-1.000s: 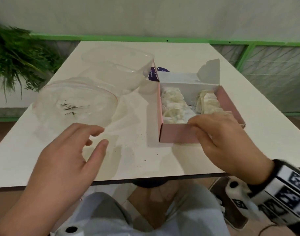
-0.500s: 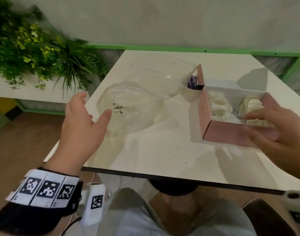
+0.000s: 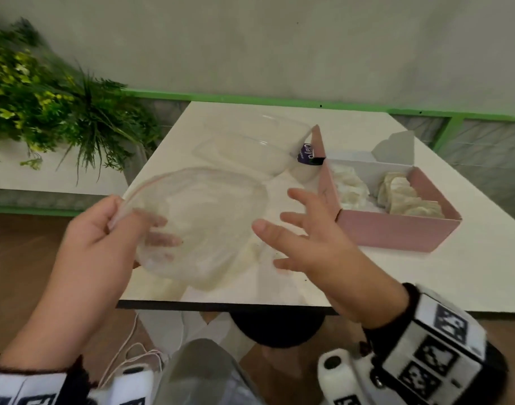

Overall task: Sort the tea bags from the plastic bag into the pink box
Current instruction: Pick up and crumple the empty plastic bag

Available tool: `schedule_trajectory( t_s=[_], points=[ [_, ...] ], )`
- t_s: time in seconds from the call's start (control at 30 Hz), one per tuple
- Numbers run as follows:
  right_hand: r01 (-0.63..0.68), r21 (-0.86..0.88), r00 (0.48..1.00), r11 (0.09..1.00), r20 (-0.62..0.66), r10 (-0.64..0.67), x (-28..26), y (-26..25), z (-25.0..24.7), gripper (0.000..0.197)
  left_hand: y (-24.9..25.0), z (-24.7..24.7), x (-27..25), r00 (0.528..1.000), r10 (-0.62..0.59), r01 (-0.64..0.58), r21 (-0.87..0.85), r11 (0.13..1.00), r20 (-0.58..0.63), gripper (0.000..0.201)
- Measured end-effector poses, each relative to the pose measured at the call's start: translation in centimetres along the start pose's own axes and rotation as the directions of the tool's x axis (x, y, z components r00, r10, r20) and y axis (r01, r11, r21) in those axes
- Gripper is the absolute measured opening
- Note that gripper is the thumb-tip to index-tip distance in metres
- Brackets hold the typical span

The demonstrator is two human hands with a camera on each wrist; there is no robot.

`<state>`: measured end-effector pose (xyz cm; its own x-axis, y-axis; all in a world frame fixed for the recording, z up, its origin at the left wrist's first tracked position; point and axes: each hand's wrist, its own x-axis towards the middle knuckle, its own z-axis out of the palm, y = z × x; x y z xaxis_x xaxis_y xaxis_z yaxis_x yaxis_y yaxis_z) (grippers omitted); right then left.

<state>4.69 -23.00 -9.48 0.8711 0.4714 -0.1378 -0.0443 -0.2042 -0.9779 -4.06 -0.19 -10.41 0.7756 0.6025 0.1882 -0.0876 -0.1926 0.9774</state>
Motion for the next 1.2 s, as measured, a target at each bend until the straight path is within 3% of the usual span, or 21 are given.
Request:
schedule_trajectory(
  t_s=[0.1,0.13,0.17,0.23,0.3,0.37,0.43,0.5,0.53,0.57,0.63,0.67,0.7,0.73,0.8,0.87,0.93,1.0,1.1,1.17,1.2],
  points=[
    [-0.002,0.204,0.993,0.979,0.115,-0.021,0.4,-0.9,3.1,0.041,0.4,-0.4,-1.4,0.99,-0.064,0.08,-0.126,0.989,0.129,0.007],
    [0.0,0.219,0.991,0.976,0.129,-0.029,0.5,-1.2,4.0,0.027,0.7,-0.4,-1.4,0.977,-0.104,0.134,-0.157,0.979,0.185,0.017],
    [0.005,0.223,0.991,0.975,0.13,-0.034,0.6,-1.5,4.8,0.019,1.1,-0.4,-1.1,0.97,-0.116,0.146,-0.131,0.98,0.211,0.04],
    [0.007,0.251,0.989,0.968,0.144,-0.045,0.7,-2.1,6.1,0.014,1.3,-0.3,-0.8,0.966,-0.026,0.057,-0.113,0.992,0.258,0.085],
    [-0.017,0.292,0.97,0.956,0.238,-0.056,0.4,-2.6,7.1,0.013,2.3,0.2,-1.5,0.958,0.013,0.008,-0.073,0.997,0.286,0.098],
    [-0.014,0.292,0.899,0.956,0.422,-0.116,-0.2,-2.8,8.1,0.015,1.5,0.1,-2.4,0.963,0.033,-0.027,-0.025,0.999,0.267,0.109],
    [0.041,0.238,0.791,0.97,0.586,-0.177,-1.0,-2.9,8.5,0.03,1.4,0.0,-3.7,0.966,0.095,-0.082,-0.064,0.995,0.24,0.067],
    [0.062,0.22,0.717,0.974,0.669,-0.196,-1.6,-2.9,7.9,0.044,1.4,-0.8,-4.4,0.972,0.146,-0.131,-0.09,0.987,0.184,0.046],
    [0.046,0.232,0.727,0.972,0.659,-0.192,-1.8,-2.8,7.4,0.047,1.2,-1.6,-4.6,0.982,0.145,-0.134,-0.092,0.987,0.121,0.039],
    [0.059,0.239,0.779,0.969,0.596,-0.195,-1.9,-2.6,6.7,0.043,1.3,-2.0,-4.1,0.988,0.145,-0.139,-0.1,0.985,0.057,0.034],
    [0.158,0.206,0.927,0.966,0.307,-0.217,-1.9,-2.5,5.1,0.025,1.3,-3.0,-4.0,0.993,0.107,-0.113,-0.156,0.981,-0.044,0.048],
    [0.176,0.194,0.969,0.965,0.136,-0.204,-1.8,-2.4,4.5,0.017,1.2,-3.4,-3.8,0.995,0.054,-0.071,-0.223,0.972,-0.078,0.055],
    [0.157,0.195,0.986,0.968,0.027,-0.165,-1.5,-2.2,4.2,0.018,1.3,-3.8,-3.8,0.997,0.008,-0.031,-0.3,0.953,-0.078,0.059],
    [0.105,0.182,0.994,0.978,0.02,-0.11,-1.5,-2.1,4.3,0.032,1.5,-3.9,-3.8,0.999,-0.019,0.003,-0.359,0.933,-0.041,0.06],
    [-0.038,0.232,0.972,0.972,0.236,-0.018,-1.4,-2.0,5.8,0.061,1.4,-3.6,-3.8,0.998,-0.04,0.059,-0.395,0.917,0.056,0.06],
    [-0.081,0.318,0.925,0.945,0.377,-0.048,-1.2,-1.8,7.9,0.057,1.5,-2.8,-4.1,0.992,-0.023,0.061,-0.316,0.947,0.123,0.06],
    [0.006,0.36,0.953,0.933,0.281,-0.114,-0.7,-1.6,9.1,0.036,1.1,-2.6,-4.1,0.992,0.042,-0.022,-0.157,0.987,0.122,0.066],
    [0.089,0.369,0.978,0.925,0.145,-0.152,-0.4,-1.5,8.9,0.02,1.0,-3.2,-4.0,0.997,0.058,-0.052,-0.107,0.993,0.052,0.067],
    [0.156,0.427,0.98,0.891,0.043,-0.192,-0.2,-0.8,8.5,0.027,0.2,-4.5,-3.6,0.998,-0.025,0.01,-0.226,0.974,-0.064,0.065],
    [0.35,0.332,0.933,0.876,-0.042,-0.357,-0.6,-0.4,8.9,0.029,-0.2,-4.2,-3.5,0.992,-0.088,0.058,-0.295,0.954,-0.09,0.06],
    [0.512,0.212,0.858,0.832,-0.084,-0.507,-0.8,-0.4,9.2,0.03,-0.6,-4.1,-3.5,0.99,-0.107,0.074,-0.31,0.948,-0.091,0.058]
  ],
)
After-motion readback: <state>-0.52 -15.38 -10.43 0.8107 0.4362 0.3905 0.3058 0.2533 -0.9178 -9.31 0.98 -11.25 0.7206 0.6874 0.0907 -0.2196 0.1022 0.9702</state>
